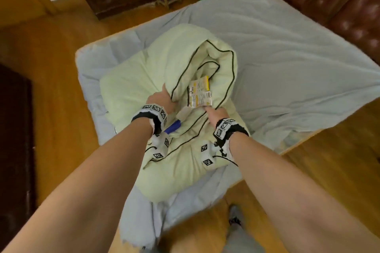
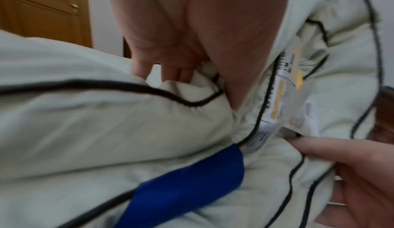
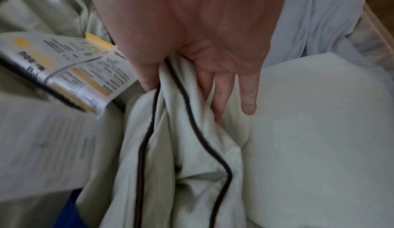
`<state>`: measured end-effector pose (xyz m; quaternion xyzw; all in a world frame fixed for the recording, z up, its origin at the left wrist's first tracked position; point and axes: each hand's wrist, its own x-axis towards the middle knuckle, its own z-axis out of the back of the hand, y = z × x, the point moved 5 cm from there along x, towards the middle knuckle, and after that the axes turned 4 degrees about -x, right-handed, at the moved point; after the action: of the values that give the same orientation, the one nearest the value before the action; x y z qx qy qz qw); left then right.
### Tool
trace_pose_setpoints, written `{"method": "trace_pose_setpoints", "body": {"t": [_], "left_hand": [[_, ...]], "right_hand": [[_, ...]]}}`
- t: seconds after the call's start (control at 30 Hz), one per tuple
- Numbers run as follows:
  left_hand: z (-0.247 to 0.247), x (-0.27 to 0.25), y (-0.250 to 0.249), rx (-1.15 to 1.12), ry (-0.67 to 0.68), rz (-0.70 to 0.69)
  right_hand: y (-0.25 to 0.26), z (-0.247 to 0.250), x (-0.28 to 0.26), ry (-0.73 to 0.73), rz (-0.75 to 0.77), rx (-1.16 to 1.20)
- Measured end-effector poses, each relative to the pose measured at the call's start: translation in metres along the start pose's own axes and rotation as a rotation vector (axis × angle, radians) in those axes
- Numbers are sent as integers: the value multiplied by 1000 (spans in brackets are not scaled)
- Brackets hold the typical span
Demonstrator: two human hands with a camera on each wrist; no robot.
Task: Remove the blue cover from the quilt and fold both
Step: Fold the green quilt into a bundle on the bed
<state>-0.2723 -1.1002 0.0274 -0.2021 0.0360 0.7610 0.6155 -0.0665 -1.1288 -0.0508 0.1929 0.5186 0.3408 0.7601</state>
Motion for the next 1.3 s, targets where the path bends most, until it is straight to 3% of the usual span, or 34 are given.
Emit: {"method": "trace_pose_setpoints", "body": {"t": [0.17,0.4,0.5,0.53,0.63,0.73,0.8,0.83,0.97,1.03,1.07,1.13,1.23,1.3], "left_hand": [[25,-21,-25,88,-47,3],[136,-89,-61,18,-265,-123],[156,-129,-68,70,-284,-179],[147,-140,-70,72,-250,-186],[61,-161,-71,104,-40,-197],[-52,-167,-64,131,201,-273],[-102,-166,-69,155,278,-330],[-120,-166,-76,160,301,-354],[-156,-167,-101,151,382,-380],[-163,-167,-103,151,392,-406],[-163,-169,-101,145,398,-417],[-157,-172,-91,67,443,-367],[-141,-165,-59,-55,474,-140],[-123,-160,-30,-143,295,69]], "right_hand": [[9,16,-7,111,75,-43],[90,38,-105,257,270,308],[83,39,-138,288,274,433],[67,41,-142,262,256,396],[-12,43,-137,230,167,-72],[-98,45,-125,385,-18,-225],[-126,55,-124,385,-102,-208],[-125,62,-129,378,-69,-206],[-58,88,-147,180,484,-245],[-28,99,-132,-49,639,-513],[-25,107,-116,-147,590,-704],[-42,121,-85,-149,365,-889],[-81,105,-59,15,271,-773],[-99,82,-50,63,225,-714]]}}
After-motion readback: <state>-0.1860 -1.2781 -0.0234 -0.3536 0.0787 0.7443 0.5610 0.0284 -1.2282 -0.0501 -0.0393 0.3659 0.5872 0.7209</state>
